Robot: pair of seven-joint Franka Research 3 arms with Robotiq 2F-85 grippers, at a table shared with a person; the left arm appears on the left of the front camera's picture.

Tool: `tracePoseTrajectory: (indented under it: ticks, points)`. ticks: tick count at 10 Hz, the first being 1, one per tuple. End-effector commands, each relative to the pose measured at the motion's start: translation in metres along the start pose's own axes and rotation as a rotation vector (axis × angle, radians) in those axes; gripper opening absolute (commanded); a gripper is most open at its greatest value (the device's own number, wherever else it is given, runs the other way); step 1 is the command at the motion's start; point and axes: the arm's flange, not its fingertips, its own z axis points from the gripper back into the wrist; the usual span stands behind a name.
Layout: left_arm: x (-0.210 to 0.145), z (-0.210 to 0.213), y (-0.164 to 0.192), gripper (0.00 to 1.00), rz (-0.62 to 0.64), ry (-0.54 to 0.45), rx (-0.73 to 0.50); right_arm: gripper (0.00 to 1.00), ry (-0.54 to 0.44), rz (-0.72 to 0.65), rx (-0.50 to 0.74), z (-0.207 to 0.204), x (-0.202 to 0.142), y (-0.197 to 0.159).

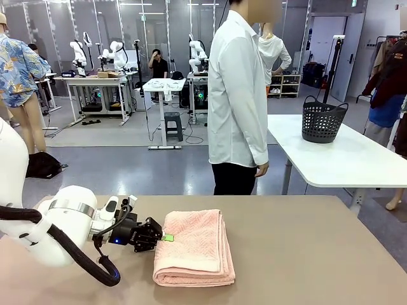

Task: Fold the towel.
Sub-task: Pick up the 100 cm Hotel Towel and place it on the left side of the table.

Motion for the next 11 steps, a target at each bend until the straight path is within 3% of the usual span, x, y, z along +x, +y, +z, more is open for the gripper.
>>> tracePoseTrajectory:
  ticks: [1,4,8,11]
  points:
    - [0.011,0.022,-0.006,0.13,-0.002,0.011,-0.007,1.00,0.001,-0.004,0.002,0.001,0.000,0.000]
    - [0.027,0.122,-0.026,0.13,-0.058,0.036,-0.021,1.00,0.001,-0.004,0.002,0.001,0.000,0.000]
    - [0.021,0.242,-0.011,0.13,-0.089,-0.052,0.063,1.00,0.001,-0.004,0.002,0.001,0.000,0.000]
    - [0.008,0.312,0.015,0.13,-0.053,-0.050,0.190,1.00,0.001,-0.004,0.002,0.001,0.000,0.000]
